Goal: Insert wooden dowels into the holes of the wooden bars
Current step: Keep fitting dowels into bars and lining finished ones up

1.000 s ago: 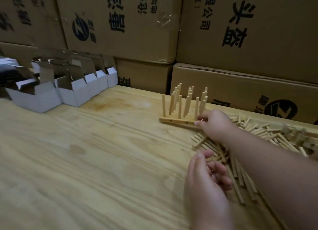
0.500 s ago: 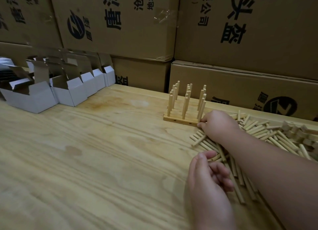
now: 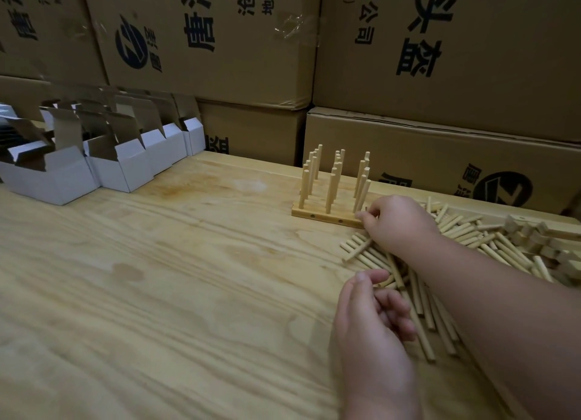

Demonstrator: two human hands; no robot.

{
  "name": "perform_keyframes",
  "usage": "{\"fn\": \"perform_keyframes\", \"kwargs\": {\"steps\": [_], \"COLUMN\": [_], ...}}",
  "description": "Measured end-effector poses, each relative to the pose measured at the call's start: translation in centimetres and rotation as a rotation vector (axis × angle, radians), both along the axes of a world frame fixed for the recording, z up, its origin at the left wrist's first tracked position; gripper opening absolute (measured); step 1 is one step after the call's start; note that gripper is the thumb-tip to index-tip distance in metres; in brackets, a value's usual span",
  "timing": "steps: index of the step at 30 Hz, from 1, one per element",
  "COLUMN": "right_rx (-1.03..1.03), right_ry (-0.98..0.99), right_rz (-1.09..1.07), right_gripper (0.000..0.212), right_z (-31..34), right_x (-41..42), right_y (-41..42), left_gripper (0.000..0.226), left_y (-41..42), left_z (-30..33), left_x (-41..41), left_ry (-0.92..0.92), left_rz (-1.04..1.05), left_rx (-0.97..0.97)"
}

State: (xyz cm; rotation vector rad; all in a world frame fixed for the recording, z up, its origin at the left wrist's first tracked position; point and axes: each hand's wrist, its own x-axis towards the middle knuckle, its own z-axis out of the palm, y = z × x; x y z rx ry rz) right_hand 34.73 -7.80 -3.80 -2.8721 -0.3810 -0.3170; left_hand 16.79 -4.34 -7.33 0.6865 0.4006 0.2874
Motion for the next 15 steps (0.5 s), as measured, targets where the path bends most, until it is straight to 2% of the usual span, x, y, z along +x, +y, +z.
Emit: {"fn": "perform_keyframes", "kwargs": {"steps": [4, 9, 15], "right_rx": [0.135, 0.378, 0.397], "right_ry": [-0.006, -0.045, -0.072], "right_rz": [0.030, 0.020, -0.176], "right_gripper": [0.025, 0.008, 0.018], "right_z": [0.1, 1.3, 4.2], "right_x": [-2.6, -8.3, -17.2], "right_y": [-2.2, -6.7, -15.1], "left_gripper": [0.033, 0.033, 0.030], "left_y": [-0.2, -0.5, -0.7], "left_z": [-0.1, 0.1, 0.0], "left_x": [-0.2, -0.5, -0.5], "left_ry": [-0.024, -0.032, -0.077], "left_rz": [0.012, 0.031, 0.059], "left_rx": [0.056, 0.111, 0.158]}}
